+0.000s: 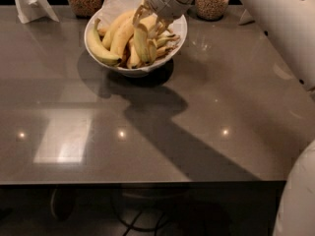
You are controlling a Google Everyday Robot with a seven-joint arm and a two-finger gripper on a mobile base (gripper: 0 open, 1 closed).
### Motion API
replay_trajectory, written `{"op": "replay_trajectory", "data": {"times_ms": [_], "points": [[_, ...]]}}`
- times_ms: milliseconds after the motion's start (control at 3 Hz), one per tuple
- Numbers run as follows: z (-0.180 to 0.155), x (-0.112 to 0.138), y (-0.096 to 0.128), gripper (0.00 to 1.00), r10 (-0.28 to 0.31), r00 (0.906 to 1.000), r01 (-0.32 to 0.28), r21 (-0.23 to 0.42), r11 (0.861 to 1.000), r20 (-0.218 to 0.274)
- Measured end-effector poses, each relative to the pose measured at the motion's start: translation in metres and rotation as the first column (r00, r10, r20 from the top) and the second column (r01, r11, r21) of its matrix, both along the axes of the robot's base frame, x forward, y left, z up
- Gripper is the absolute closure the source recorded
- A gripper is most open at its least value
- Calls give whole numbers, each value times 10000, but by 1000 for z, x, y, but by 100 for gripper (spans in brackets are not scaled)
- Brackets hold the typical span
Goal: Pick banana from white bowl
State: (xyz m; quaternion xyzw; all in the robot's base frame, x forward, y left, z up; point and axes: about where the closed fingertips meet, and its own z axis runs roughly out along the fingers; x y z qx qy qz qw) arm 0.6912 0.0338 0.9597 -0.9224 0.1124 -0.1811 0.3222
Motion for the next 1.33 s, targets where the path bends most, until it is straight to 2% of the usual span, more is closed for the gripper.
{"op": "replay_trajectory", "data": {"times_ms": [667, 1333], "points": [[35, -13, -18, 100, -350, 9970, 351, 1, 9994, 692], [69, -43, -46, 100, -808, 9923, 778, 358, 9963, 943]]}}
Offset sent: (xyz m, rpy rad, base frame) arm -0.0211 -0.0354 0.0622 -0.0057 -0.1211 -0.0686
